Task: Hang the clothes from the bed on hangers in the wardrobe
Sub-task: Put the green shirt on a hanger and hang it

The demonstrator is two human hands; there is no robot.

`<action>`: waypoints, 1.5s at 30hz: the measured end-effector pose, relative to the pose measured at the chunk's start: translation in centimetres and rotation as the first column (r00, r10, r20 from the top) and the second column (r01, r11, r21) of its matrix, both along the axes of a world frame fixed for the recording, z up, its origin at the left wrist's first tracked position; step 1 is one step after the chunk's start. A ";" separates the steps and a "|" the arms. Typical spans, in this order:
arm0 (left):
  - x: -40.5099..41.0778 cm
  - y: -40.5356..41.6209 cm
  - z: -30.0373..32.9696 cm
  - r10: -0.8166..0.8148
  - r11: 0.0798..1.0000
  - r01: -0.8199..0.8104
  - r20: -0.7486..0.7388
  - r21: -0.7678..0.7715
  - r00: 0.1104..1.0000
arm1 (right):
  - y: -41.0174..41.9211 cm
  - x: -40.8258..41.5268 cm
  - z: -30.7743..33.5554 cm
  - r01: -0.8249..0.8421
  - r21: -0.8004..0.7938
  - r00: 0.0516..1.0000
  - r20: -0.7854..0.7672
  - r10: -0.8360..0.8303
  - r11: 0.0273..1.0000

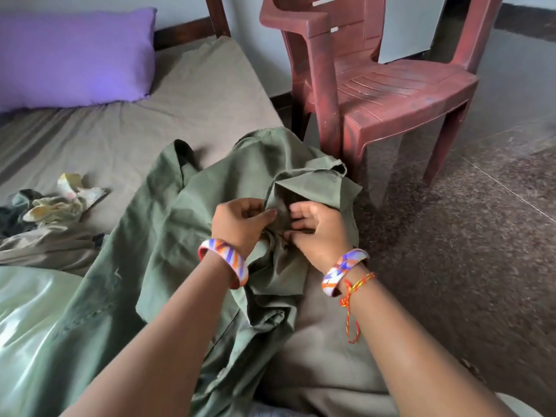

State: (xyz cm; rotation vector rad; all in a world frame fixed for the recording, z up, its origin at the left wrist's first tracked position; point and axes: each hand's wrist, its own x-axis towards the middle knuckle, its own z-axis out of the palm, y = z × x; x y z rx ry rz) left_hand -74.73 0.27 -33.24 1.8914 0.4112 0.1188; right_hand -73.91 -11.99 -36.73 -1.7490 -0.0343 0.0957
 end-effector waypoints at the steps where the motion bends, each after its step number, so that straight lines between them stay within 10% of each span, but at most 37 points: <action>1: 0.4 0.0 0.1 0.002 1.000 -0.001 -0.010 0.007 1.000 | -0.4 0.0 -0.3 0.016 -0.202 0.998 0.070 -0.001 0.979; 4: 0.8 -0.2 0.5 -0.018 0.992 0.012 -0.046 -0.125 0.999 | -2.1 -0.1 -0.6 0.105 -0.567 0.987 0.162 -0.014 0.817; 11: 0.7 -1.6 2.6 -0.161 0.949 0.145 -0.036 -0.279 0.986 | -7.1 -0.9 1.9 0.145 -0.441 0.955 0.297 -0.008 0.886; 17: 1.4 -3.7 6.1 -0.132 0.856 -0.032 0.278 0.515 0.952 | -11.5 -1.3 8.4 -0.142 -0.310 0.972 0.138 0.192 0.940; 25: 2.1 -6.0 10.5 -0.263 0.759 0.037 0.254 0.650 0.931 | -12.1 -0.4 13.9 0.139 -0.584 0.885 0.435 0.164 0.800; 35: 6.8 -11.2 10.9 -0.196 0.977 0.206 -0.166 0.050 0.967 | -14.3 0.7 10.8 0.255 -0.410 0.820 0.572 0.030 0.876; 45: 8.0 -14.5 7.2 -0.460 0.790 0.443 -0.067 0.423 0.885 | -14.6 2.1 6.1 0.280 0.074 0.930 0.225 -0.290 0.957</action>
